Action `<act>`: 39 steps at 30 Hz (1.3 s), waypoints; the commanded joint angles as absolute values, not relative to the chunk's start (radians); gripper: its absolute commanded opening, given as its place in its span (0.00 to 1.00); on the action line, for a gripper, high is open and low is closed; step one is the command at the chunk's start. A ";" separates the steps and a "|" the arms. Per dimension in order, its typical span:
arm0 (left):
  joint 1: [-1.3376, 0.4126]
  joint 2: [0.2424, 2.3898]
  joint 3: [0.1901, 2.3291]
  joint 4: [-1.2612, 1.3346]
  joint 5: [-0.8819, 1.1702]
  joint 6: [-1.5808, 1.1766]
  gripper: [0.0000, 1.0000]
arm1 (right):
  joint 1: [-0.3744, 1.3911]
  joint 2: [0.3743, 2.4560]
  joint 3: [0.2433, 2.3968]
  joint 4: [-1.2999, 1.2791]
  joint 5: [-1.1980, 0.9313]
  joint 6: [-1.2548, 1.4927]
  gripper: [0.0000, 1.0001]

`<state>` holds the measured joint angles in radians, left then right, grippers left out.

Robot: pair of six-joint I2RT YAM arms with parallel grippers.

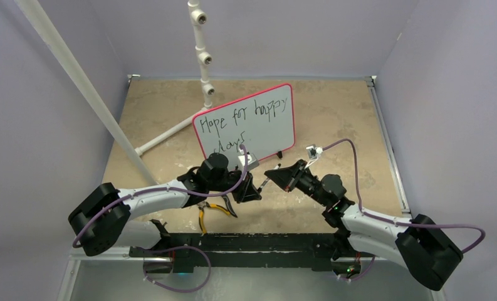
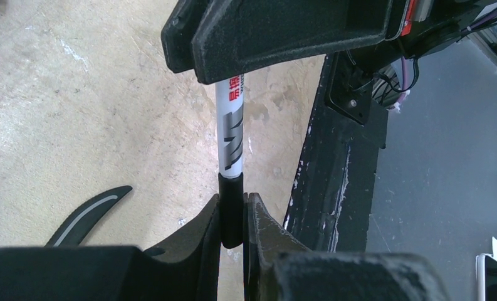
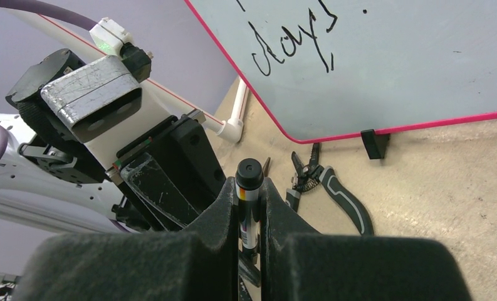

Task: Write a sentence on the whiteboard
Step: Close the whiteboard marker at the center of the board, then place the whiteboard marker at the center of the board.

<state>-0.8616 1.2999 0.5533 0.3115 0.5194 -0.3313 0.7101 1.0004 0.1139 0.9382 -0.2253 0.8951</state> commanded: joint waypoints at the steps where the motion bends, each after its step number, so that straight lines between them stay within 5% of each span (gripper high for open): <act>1: -0.822 1.267 0.729 0.817 0.369 -0.283 0.00 | 0.818 1.056 0.084 0.689 -0.543 0.931 0.00; 23: -0.738 1.295 0.774 0.905 0.552 -0.426 0.00 | 0.890 1.069 0.102 0.568 -0.537 0.828 0.00; 31: -0.738 1.209 0.761 0.617 0.505 -0.340 0.01 | 0.890 0.820 0.221 0.269 -0.234 0.892 0.00; 36: -0.738 1.134 0.775 0.345 0.344 -0.290 0.42 | 0.875 0.713 0.283 0.073 0.004 0.986 0.00; 39: -0.737 1.101 0.788 0.251 0.270 -0.278 0.55 | 0.836 0.715 0.283 0.013 0.070 1.008 0.00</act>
<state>-0.7639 1.1671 0.7212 0.2710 0.4843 -0.3237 0.8532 0.7052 0.2817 0.2981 0.0105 0.9306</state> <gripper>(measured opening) 0.487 0.089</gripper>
